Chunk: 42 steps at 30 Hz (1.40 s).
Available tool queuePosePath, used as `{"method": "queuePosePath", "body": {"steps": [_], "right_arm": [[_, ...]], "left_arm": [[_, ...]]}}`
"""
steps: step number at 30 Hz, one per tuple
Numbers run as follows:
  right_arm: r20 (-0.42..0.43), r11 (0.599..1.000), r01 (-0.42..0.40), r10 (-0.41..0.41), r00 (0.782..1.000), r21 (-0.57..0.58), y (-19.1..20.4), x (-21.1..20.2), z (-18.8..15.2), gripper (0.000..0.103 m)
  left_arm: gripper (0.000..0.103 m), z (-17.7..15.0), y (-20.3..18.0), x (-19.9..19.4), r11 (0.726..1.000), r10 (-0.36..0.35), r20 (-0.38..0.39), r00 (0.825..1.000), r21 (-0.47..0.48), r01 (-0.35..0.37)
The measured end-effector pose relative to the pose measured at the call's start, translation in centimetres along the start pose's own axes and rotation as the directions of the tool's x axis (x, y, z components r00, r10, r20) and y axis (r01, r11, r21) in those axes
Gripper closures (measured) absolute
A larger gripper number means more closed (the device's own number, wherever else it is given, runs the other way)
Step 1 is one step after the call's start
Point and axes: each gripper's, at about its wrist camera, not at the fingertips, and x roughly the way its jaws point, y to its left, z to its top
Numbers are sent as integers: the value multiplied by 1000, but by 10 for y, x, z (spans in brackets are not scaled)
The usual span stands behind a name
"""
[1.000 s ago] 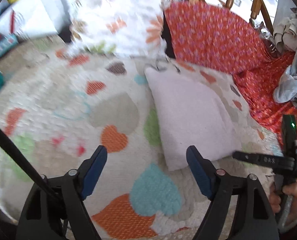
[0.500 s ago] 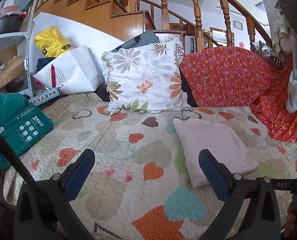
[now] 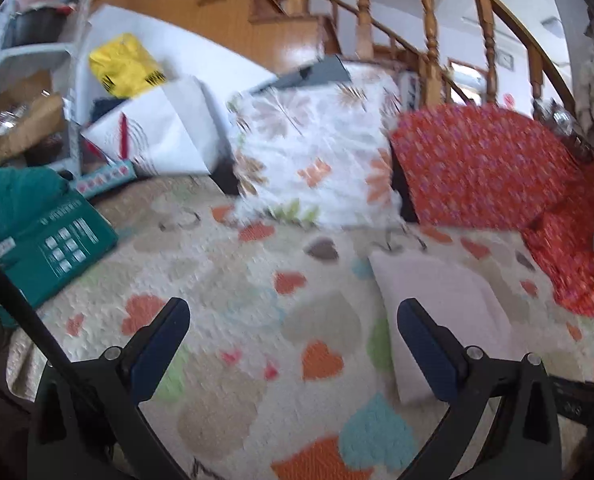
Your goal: Fold small clothes
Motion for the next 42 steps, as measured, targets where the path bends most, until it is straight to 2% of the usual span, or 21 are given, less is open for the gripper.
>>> {"method": "queuePosePath", "body": {"steps": [4, 6, 7, 11, 13, 16, 18, 20, 23, 29, 31, 34, 37, 42], "right_arm": [[23, 999, -2, 3, 1000, -43, 15, 3, 22, 54], [42, 997, 5, -2, 999, -78, 26, 10, 33, 54], [50, 995, 7, -2, 999, -104, 33, 15, 38, 54], [40, 977, -5, 13, 999, -212, 63, 42, 40, 54], [8, 969, -29, 32, 999, -244, 72, 57, 31, 54], [-103, 962, -54, 27, 994, -267, 76, 87, 12, 54], [-119, 960, -58, 26, 993, -273, 74, 92, 6, 54], [-117, 958, -66, 34, 992, -280, 72, 87, 7, 53], [-94, 973, -69, 49, 994, -220, 60, 78, 11, 53], [-11, 988, 27, -29, 1000, -150, 37, 64, 24, 49], [-2, 988, 46, -47, 999, -149, 35, 63, 25, 49], [6, 984, 69, -69, 998, -166, 36, 62, 24, 49], [8, 979, 72, -72, 997, -189, 41, 62, 22, 49], [-3, 975, 73, -75, 997, -211, 44, 67, 19, 49]], "left_arm": [[0, 16, 4, 10, 998, 3, 79, 997, -63, 2], [0, 19, 4, 19, 997, -7, 78, 997, -75, 13], [0, 19, 4, 24, 997, -14, 65, 998, -75, 19], [0, 4, 6, 56, 998, -29, -68, 997, -49, 25], [0, -9, 6, 70, 999, -13, -124, 992, -38, 8], [0, -26, 2, 87, 1000, 14, -182, 983, 0, -14], [0, -35, -2, 95, 999, 36, -203, 979, 40, -28], [0, -42, -5, 101, 998, 43, -231, 972, 61, -29], [0, -51, -9, 110, 997, 42, -282, 959, 76, -22], [0, -71, -21, 122, 992, 28, -370, 928, 121, 18], [0, -76, -22, 124, 991, 30, -387, 922, 132, 23], [0, -84, -22, 131, 992, 18, -441, 897, 119, 39], [0, -89, -20, 136, 994, 10, -474, 880, 101, 44], [0, -94, -19, 141, 994, 0, -504, 864, 93, 55]]}}
